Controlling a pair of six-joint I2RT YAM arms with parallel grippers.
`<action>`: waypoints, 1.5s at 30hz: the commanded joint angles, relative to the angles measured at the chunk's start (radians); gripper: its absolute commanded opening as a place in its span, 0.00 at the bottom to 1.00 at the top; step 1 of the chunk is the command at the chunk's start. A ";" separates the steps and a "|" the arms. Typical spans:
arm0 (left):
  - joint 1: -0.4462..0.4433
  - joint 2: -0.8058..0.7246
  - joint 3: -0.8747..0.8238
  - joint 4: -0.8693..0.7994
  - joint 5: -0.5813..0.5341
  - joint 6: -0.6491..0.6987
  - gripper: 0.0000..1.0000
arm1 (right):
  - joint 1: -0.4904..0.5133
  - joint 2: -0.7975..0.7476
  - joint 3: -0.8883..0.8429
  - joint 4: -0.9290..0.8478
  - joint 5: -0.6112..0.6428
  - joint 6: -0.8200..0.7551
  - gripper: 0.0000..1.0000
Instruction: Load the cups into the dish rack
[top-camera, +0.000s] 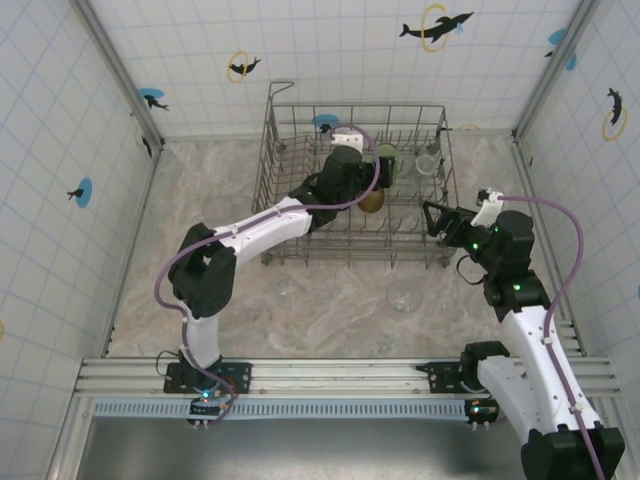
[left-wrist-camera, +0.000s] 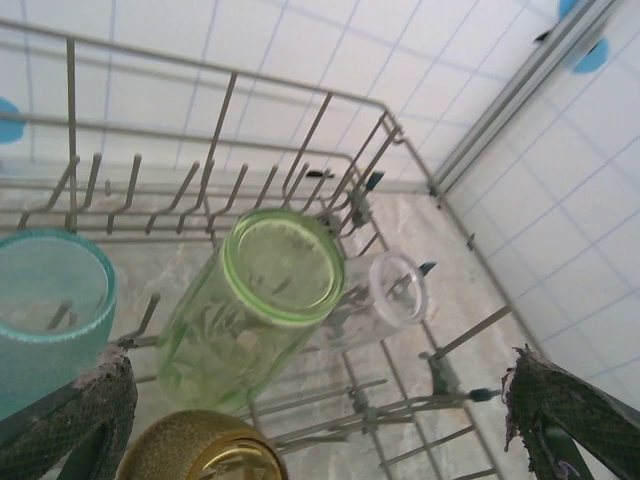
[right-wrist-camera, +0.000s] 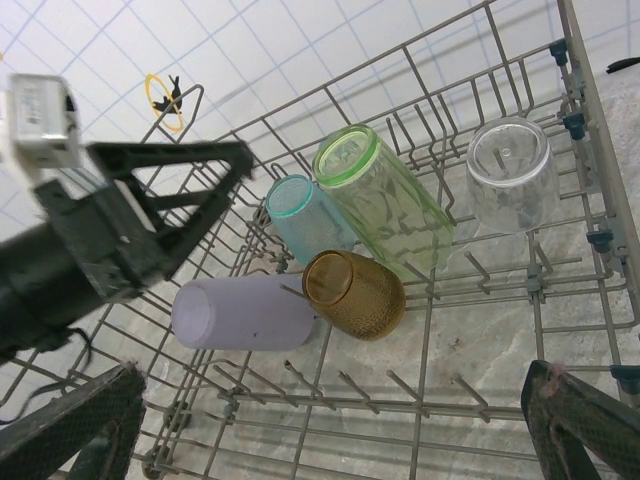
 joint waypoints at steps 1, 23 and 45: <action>-0.004 -0.083 -0.036 0.024 0.019 -0.018 0.97 | -0.007 -0.001 0.012 0.015 -0.001 0.022 1.00; -0.004 -0.478 -0.422 -0.027 0.060 -0.076 0.98 | -0.007 -0.021 -0.008 -0.029 0.121 0.052 1.00; -0.095 -0.713 -0.708 -0.150 0.030 -0.132 0.97 | -0.008 -0.024 -0.090 0.038 0.156 0.154 1.00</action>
